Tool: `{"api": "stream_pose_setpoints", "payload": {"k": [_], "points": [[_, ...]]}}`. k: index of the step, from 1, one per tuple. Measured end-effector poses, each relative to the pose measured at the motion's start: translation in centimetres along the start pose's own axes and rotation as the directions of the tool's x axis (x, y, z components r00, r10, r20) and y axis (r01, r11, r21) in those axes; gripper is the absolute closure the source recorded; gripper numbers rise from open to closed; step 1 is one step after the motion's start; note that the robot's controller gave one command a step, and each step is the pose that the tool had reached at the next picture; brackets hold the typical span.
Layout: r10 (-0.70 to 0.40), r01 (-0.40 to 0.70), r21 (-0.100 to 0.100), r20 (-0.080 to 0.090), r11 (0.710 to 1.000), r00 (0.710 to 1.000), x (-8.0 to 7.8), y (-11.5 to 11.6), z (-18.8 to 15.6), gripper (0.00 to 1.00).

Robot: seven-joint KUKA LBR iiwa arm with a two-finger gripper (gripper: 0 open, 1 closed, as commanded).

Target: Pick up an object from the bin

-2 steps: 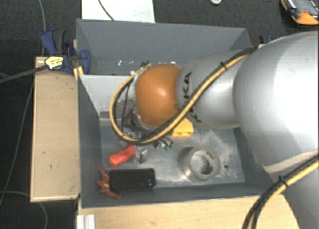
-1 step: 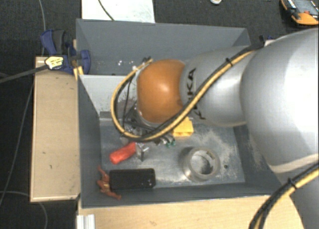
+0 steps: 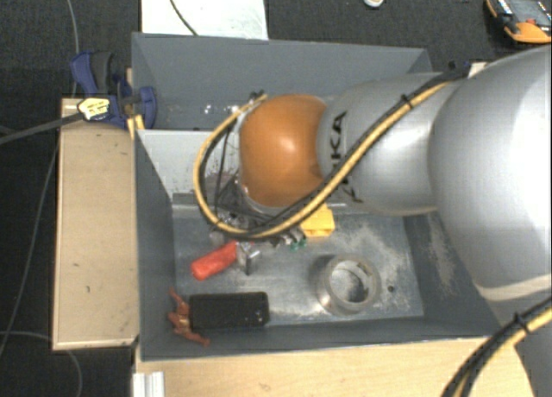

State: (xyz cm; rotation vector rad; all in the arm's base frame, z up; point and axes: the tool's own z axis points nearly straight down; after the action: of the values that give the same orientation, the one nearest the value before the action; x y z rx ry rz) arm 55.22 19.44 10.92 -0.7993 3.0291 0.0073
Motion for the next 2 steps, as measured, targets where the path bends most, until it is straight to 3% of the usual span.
{"api": "stream_pose_setpoints", "payload": {"k": [2], "points": [[0.001, -0.001, 0.001, 0.002, 1.000, 1.000, -0.1, 0.0, -2.9, 1.00]]}}
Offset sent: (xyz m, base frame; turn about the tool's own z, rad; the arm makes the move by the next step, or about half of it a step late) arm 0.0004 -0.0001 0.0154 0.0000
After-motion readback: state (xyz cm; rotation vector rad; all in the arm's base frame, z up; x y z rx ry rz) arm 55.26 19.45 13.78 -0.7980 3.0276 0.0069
